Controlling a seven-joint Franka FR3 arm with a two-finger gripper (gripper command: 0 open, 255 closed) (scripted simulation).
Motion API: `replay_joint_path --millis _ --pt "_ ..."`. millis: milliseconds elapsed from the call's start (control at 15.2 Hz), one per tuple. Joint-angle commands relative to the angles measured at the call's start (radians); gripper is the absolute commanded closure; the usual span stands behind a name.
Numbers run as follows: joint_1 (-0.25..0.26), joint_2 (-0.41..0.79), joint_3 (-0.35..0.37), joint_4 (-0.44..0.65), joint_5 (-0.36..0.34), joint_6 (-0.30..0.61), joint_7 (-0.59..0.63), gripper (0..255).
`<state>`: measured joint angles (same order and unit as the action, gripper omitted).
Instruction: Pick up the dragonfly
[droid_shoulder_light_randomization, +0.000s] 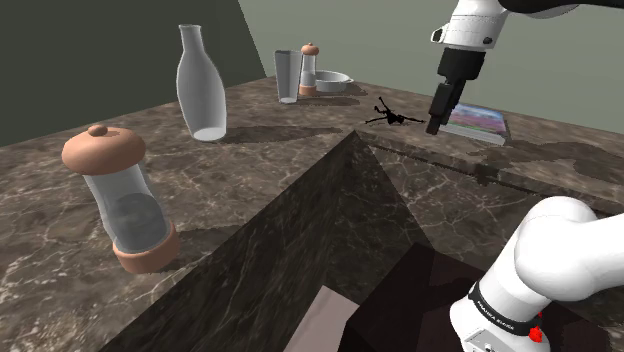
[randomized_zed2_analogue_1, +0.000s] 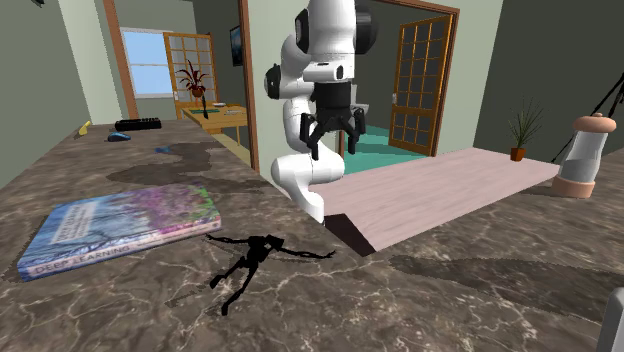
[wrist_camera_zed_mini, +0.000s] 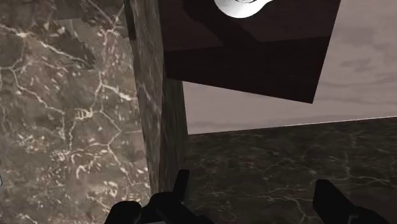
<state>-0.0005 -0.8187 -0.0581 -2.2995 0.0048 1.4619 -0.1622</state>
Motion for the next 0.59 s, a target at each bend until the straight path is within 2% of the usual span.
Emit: replay_joint_path --millis 0,528 --pt "0.0 0.0 0.0 0.0 0.0 0.0 0.0 0" --pt "-0.057 0.257 -0.036 0.115 -0.07 0.155 0.035 0"
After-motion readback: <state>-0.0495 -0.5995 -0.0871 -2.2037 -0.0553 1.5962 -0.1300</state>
